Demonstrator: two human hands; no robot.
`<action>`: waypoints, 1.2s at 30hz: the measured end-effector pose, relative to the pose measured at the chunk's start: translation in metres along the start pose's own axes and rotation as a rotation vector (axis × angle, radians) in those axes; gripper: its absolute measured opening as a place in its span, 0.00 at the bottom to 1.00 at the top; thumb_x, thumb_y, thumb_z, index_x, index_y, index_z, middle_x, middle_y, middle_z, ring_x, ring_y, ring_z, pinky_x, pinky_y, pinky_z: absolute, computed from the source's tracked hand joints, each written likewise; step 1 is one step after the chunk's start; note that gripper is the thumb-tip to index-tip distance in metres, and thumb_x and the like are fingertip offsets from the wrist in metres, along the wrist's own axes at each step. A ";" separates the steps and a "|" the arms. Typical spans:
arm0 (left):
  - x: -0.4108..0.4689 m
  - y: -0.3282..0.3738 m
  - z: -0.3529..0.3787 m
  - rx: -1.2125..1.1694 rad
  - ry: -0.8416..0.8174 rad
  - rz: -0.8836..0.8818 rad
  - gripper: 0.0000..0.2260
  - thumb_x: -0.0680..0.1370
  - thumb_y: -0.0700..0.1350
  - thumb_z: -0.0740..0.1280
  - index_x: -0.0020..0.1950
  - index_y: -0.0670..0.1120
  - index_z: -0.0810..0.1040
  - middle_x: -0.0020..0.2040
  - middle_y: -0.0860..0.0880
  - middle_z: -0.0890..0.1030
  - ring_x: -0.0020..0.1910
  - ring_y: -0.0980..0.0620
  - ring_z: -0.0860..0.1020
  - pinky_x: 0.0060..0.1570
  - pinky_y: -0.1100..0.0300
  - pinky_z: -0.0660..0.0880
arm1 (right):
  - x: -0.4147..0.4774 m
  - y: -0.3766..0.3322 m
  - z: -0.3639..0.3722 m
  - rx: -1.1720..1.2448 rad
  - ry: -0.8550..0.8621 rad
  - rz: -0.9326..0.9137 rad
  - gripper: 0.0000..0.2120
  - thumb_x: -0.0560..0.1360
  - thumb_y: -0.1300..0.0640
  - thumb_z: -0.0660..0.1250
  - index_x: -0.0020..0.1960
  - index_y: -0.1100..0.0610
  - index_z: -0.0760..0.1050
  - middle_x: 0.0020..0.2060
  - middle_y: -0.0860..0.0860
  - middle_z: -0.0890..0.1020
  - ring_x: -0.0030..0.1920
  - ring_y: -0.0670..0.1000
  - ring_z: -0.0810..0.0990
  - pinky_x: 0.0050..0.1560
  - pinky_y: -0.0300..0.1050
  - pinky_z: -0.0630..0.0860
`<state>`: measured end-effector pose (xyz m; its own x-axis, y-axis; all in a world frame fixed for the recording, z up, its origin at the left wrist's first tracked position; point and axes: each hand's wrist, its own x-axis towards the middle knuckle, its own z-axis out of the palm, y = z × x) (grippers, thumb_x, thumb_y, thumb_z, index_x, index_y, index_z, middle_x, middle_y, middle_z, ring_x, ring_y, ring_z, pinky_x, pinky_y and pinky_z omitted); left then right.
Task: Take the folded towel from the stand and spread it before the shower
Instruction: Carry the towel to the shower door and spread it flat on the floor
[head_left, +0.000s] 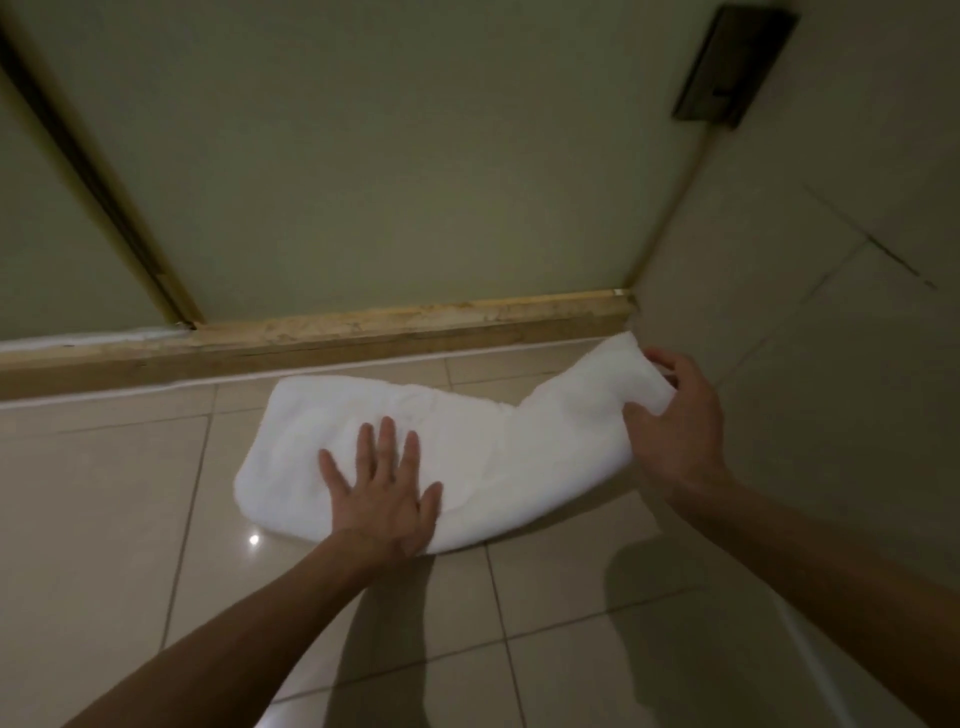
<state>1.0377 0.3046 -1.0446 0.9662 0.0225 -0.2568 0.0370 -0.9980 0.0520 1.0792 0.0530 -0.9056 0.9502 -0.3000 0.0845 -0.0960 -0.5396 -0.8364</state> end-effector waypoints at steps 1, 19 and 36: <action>0.000 -0.002 0.000 -0.024 0.000 -0.047 0.33 0.78 0.64 0.38 0.75 0.49 0.31 0.74 0.43 0.27 0.73 0.42 0.28 0.66 0.31 0.32 | 0.001 0.004 0.001 0.008 -0.003 0.002 0.25 0.70 0.70 0.67 0.65 0.55 0.70 0.58 0.55 0.77 0.56 0.55 0.75 0.58 0.53 0.75; -0.027 -0.100 -0.009 -0.014 0.015 -0.080 0.31 0.79 0.63 0.41 0.77 0.50 0.38 0.77 0.39 0.35 0.74 0.39 0.33 0.71 0.37 0.36 | -0.021 0.042 0.083 -0.669 -0.306 -0.012 0.27 0.71 0.59 0.66 0.69 0.57 0.65 0.66 0.60 0.62 0.59 0.63 0.71 0.58 0.52 0.72; 0.061 -0.147 -0.066 0.027 0.011 0.017 0.22 0.78 0.50 0.63 0.70 0.47 0.67 0.64 0.44 0.72 0.63 0.43 0.68 0.63 0.48 0.62 | -0.008 0.018 0.135 -0.829 -0.771 -0.559 0.32 0.77 0.56 0.58 0.77 0.50 0.47 0.77 0.55 0.46 0.76 0.54 0.45 0.74 0.48 0.41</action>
<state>1.1083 0.4570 -1.0045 0.9695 0.0057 -0.2451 0.0135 -0.9995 0.0298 1.1105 0.1519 -0.9951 0.8199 0.5126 -0.2549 0.4823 -0.8584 -0.1747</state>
